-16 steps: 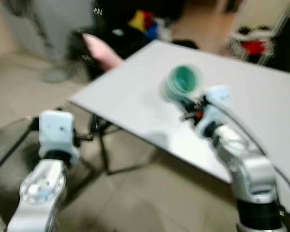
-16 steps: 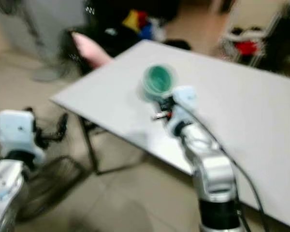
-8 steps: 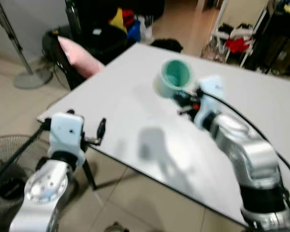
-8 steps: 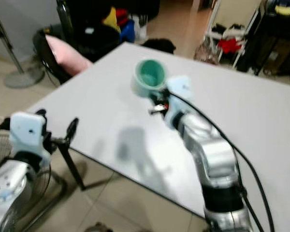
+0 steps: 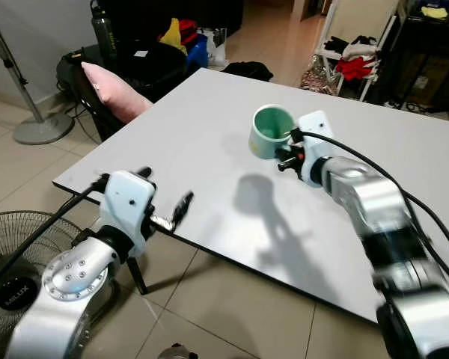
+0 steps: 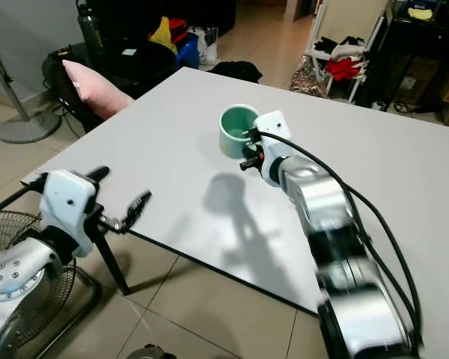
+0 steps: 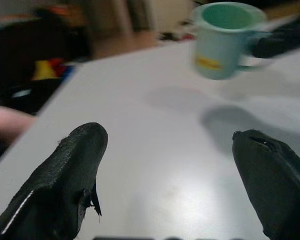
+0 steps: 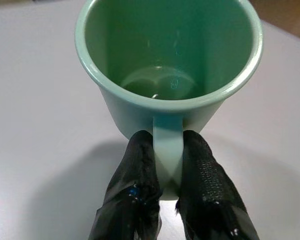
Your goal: Setting the table
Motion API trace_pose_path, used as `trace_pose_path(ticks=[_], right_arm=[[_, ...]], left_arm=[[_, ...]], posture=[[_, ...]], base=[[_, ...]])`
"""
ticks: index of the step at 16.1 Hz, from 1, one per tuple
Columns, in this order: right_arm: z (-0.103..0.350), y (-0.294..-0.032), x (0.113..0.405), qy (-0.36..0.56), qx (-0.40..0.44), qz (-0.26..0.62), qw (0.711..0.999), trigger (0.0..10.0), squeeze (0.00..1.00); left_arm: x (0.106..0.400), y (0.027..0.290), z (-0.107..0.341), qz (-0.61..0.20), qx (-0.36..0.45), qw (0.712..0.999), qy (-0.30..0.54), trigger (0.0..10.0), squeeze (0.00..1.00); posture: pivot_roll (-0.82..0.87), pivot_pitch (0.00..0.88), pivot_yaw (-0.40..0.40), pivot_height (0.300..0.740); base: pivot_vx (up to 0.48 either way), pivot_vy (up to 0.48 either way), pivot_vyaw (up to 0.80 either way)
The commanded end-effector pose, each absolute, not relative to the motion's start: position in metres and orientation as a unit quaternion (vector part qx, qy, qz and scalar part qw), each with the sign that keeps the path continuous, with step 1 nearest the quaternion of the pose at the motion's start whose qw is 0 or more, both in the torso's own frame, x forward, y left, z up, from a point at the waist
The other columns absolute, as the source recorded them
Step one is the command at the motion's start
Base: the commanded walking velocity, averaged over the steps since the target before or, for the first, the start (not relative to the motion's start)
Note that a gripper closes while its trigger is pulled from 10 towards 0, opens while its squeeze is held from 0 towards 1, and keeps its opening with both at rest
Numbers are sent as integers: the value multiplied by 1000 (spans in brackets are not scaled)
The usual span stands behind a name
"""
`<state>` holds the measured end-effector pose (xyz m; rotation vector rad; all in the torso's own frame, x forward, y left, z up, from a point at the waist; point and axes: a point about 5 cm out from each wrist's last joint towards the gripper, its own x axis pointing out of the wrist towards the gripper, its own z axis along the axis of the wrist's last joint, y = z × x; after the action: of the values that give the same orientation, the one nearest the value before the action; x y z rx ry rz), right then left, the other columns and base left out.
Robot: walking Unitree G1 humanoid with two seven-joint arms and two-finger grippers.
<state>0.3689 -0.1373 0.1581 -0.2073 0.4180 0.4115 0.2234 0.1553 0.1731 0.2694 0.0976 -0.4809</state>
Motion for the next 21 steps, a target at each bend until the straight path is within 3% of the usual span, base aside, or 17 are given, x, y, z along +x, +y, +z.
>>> trace_pose_path(ticks=[1,7,21], right_arm=[[162,-135,376,195,-103,207,953,10000,0],[151,-118,394,224,-87,228,944,10000,0],[144,-99,397,243,-121,214,938,10000,0]], left_arm=[[223,150,172,-270,130,952,56,10000,0],[221,148,172,-304,134,941,68,10000,0],[211,145,170,-316,127,936,88,10000,0]], posture=[[20,0,33,740],[46,0,31,740],[87,0,10,740]], base=[[0,0,0],[0,0,0],[0,0,0]])
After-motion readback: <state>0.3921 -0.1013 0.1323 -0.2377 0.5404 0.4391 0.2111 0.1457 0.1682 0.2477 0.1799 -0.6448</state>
